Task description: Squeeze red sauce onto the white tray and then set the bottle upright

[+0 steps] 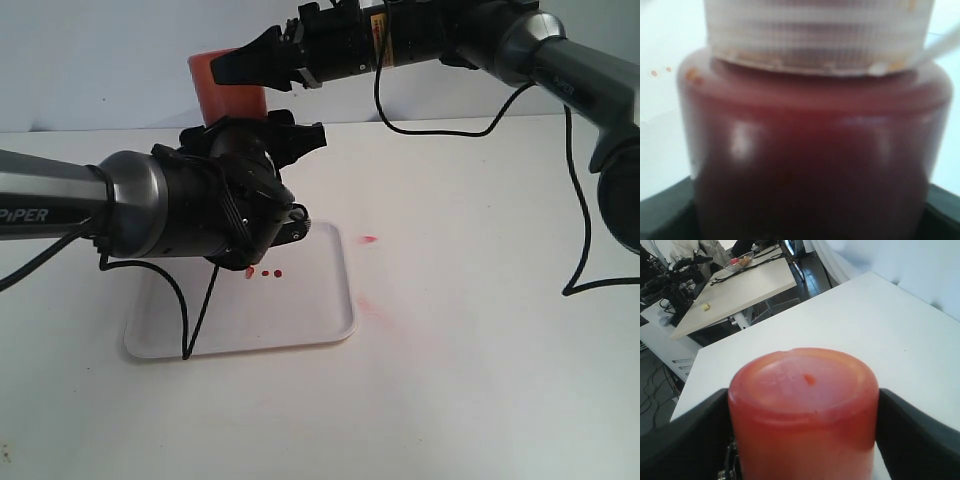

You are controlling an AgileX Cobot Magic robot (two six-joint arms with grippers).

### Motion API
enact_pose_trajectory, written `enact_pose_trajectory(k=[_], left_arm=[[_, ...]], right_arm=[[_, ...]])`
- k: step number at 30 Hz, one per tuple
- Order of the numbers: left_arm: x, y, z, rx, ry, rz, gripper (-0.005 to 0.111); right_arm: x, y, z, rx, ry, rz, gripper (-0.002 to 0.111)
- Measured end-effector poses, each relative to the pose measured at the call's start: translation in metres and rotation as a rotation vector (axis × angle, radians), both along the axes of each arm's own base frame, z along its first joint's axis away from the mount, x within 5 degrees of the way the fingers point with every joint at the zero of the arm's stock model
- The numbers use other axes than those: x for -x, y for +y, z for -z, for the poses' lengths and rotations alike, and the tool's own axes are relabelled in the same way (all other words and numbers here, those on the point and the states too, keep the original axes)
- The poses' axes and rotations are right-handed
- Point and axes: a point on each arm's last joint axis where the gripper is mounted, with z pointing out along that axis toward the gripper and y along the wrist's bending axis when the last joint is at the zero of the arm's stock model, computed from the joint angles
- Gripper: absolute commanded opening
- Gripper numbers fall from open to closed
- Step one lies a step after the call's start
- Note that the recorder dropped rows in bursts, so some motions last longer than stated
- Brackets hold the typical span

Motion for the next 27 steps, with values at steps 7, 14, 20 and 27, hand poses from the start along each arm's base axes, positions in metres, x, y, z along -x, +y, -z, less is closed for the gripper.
enact_pose_trajectory(k=[7,14,20,27], left_arm=[[0.000,0.000,0.000,0.017,-0.001,-0.004,0.000],[0.000,-0.001,0.000,0.015,-0.004,0.004,0.000],[-0.001,-0.003,-0.001,-0.001,-0.017,0.034,0.000],[-0.001,-0.006,-0.002,-0.012,-0.018,0.074,0.000]], right_arm=[[0.000,0.000,0.000,0.002,-0.001,0.000,0.028],[-0.002,-0.005,-0.001,0.003,-0.003,0.006,0.024],[-0.004,-0.015,-0.006,0.003,-0.011,0.005,0.001],[-0.007,-0.030,-0.006,0.004,-0.003,0.003,0.001]])
